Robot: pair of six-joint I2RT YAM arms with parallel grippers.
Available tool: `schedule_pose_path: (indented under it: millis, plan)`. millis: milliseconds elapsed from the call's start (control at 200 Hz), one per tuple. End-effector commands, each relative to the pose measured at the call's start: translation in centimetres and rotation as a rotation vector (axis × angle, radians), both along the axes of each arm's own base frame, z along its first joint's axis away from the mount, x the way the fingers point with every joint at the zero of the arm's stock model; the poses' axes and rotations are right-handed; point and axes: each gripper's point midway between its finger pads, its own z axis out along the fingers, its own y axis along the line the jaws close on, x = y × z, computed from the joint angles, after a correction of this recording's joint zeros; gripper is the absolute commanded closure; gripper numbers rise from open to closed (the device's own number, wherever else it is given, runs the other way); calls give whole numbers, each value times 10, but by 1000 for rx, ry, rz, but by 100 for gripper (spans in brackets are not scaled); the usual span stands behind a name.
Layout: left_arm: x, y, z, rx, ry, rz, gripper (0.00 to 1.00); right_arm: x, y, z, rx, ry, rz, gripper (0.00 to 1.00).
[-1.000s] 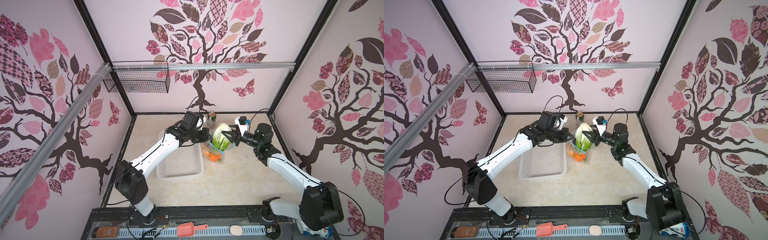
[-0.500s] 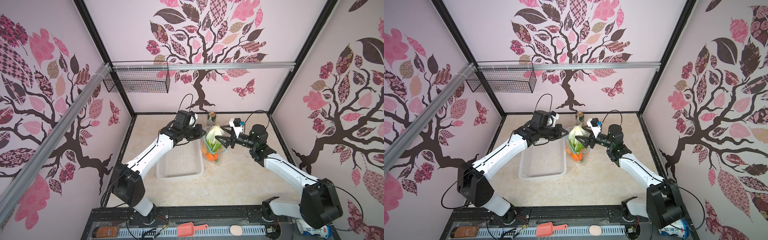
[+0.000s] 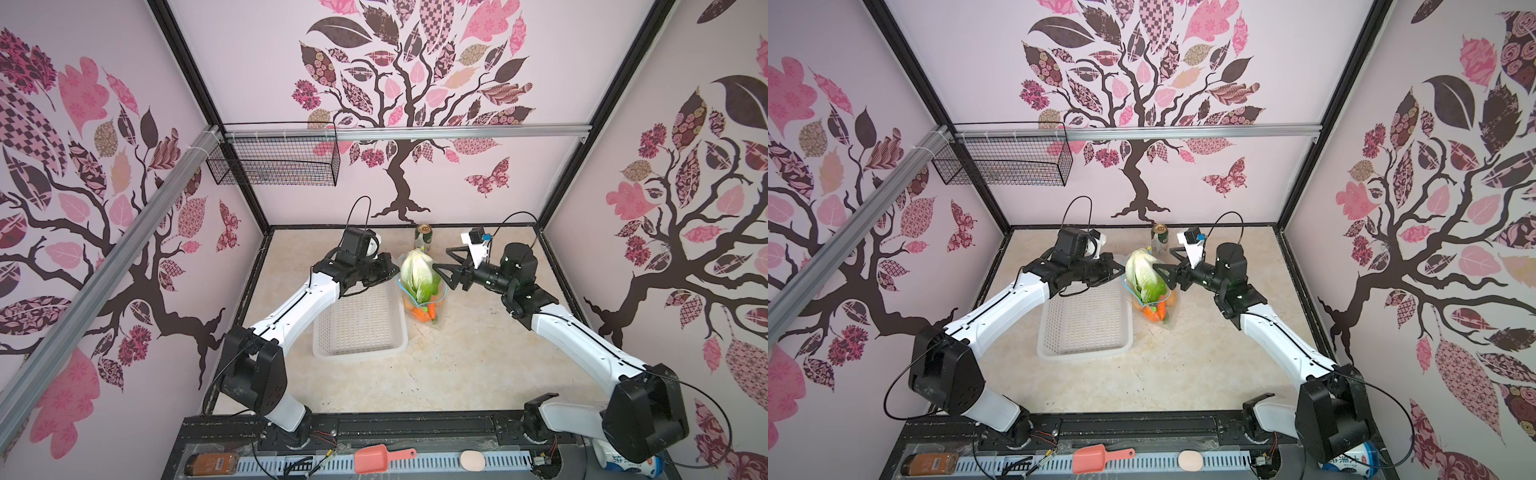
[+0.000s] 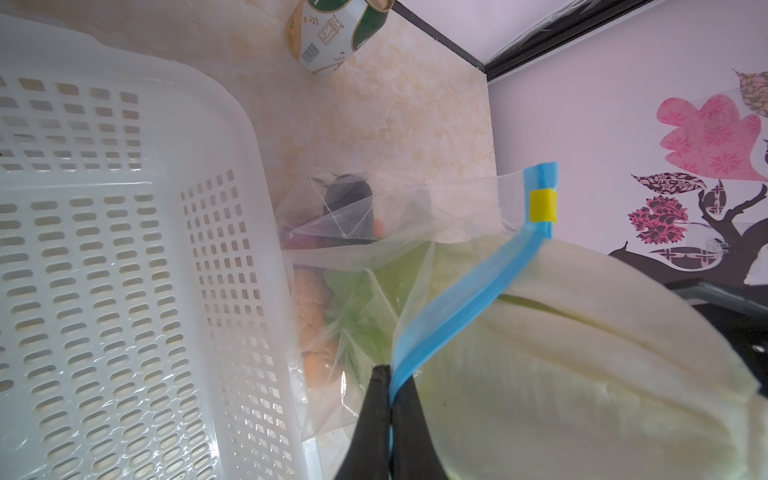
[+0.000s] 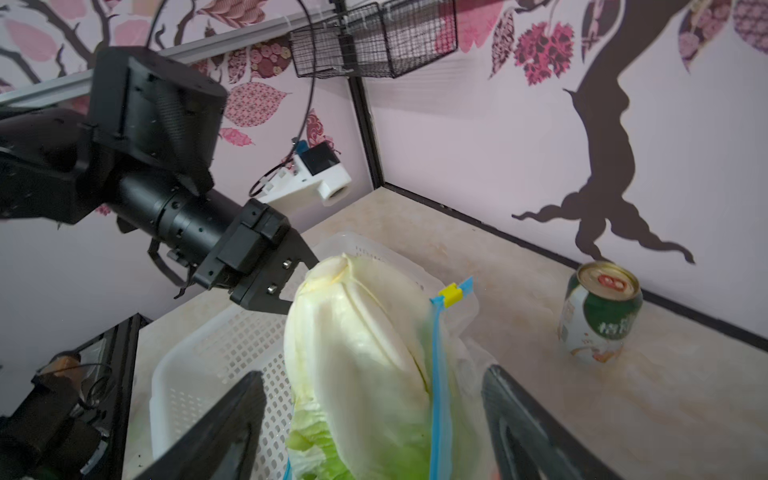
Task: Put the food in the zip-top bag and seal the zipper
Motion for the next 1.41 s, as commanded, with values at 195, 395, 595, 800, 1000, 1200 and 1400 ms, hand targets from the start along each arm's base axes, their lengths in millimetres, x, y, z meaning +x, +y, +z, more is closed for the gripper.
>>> schedule_pose_path:
  millis: [195, 395, 595, 800, 1000, 1200, 1400]
  plan:
    - [-4, -1, 4, -16, -32, -19, 96, 3, -22, -56, -29, 305, -185, 31]
    - [-4, -2, 7, -28, -41, -21, 96, 7, -21, -87, -62, 410, -213, 40]
    - [-5, -3, 9, -41, -44, -25, 96, 13, -9, -83, -84, 403, -201, 75]
    - [-8, -5, 21, -71, -60, -36, 96, 21, -14, -49, -89, 329, -239, 100]
    - [-21, -9, 61, -124, -138, -64, 96, 20, -22, 16, -69, 194, -266, 100]
    - [-40, -19, 91, -127, -227, -84, 95, 11, -20, 57, -23, 131, -235, 100]
    - [-39, -19, 86, -75, -243, -46, 95, 10, -22, 63, -25, 115, -247, 100]
